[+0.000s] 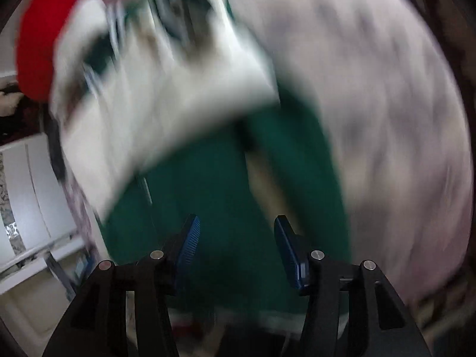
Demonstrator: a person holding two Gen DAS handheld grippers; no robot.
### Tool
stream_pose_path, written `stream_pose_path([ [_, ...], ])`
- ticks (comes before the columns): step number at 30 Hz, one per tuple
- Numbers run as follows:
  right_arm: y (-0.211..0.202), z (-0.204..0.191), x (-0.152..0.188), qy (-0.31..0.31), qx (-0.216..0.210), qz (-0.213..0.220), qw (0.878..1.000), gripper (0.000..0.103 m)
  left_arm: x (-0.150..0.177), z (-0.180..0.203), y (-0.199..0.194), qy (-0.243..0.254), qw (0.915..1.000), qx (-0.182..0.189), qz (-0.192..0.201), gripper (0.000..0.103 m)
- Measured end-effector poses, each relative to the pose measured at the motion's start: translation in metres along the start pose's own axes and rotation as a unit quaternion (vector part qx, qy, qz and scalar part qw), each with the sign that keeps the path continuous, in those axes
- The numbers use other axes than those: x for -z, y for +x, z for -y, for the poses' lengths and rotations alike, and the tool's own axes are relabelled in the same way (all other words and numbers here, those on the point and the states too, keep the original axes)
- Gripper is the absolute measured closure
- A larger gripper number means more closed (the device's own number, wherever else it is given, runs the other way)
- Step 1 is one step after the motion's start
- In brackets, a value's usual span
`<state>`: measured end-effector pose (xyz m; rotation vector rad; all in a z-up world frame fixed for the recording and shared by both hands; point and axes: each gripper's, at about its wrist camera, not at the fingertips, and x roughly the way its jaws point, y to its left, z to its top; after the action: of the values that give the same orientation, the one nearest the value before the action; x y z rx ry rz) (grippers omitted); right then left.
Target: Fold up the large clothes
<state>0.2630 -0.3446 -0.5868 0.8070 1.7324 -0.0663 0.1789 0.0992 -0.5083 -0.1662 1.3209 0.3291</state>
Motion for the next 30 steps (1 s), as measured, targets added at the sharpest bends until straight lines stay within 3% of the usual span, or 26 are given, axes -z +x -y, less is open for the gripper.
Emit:
stream_pose_path([
  [2,0.047,0.009,0.063,0.050,-0.009,-0.077,0.996,0.049,0.022,0.006,-0.005,0.025,0.9996,-0.002,-0.011,0.013],
  [5,0.108,0.020,0.123,0.142,-0.060,-0.131,0.979,0.045,0.047,0.010,-0.006,0.044,0.9987,-0.004,-0.026,0.013],
  [6,0.129,0.024,0.139,0.175,-0.086,-0.133,0.972,0.034,0.057,0.011,-0.004,0.051,0.9981,-0.003,-0.034,0.013],
  [7,0.144,0.028,0.150,0.201,-0.093,-0.133,0.966,0.032,0.065,0.011,-0.003,0.057,0.9976,-0.005,-0.041,0.013],
  [11,0.182,0.036,0.175,0.277,-0.137,-0.107,0.945,0.033,0.086,0.008,0.004,0.064,0.9957,-0.004,-0.066,0.013],
  [14,0.183,0.037,0.180,0.313,-0.161,-0.056,0.934,0.080,0.089,0.003,0.004,0.058,0.9957,0.002,-0.073,0.013],
  [17,0.174,0.012,0.190,0.259,-0.111,-0.059,0.958,0.103,0.083,0.000,-0.001,0.052,0.9967,0.005,-0.063,0.013],
  [22,0.202,-0.002,0.236,0.228,-0.066,-0.160,0.958,0.103,0.065,-0.002,-0.012,0.045,0.9982,0.005,-0.040,0.013],
  [25,0.188,-0.035,0.224,0.171,-0.097,-0.178,0.964,0.101,0.048,0.000,-0.028,0.037,0.9993,0.006,-0.008,0.013],
  [26,0.175,-0.053,0.211,0.135,-0.104,-0.167,0.971,0.090,0.042,0.004,-0.032,0.037,0.9993,0.003,0.004,0.013],
  [27,0.158,-0.078,0.193,0.088,-0.103,-0.148,0.980,0.063,0.036,0.008,-0.034,0.038,0.9991,-0.001,0.015,0.013],
  [29,0.126,-0.119,0.154,0.020,-0.103,-0.102,0.989,0.036,0.016,0.019,-0.032,0.041,0.9983,-0.016,0.039,0.013],
  [30,0.111,-0.139,0.131,-0.005,-0.114,-0.080,0.990,0.036,0.003,0.024,-0.029,0.039,0.9977,-0.019,0.052,0.012],
])
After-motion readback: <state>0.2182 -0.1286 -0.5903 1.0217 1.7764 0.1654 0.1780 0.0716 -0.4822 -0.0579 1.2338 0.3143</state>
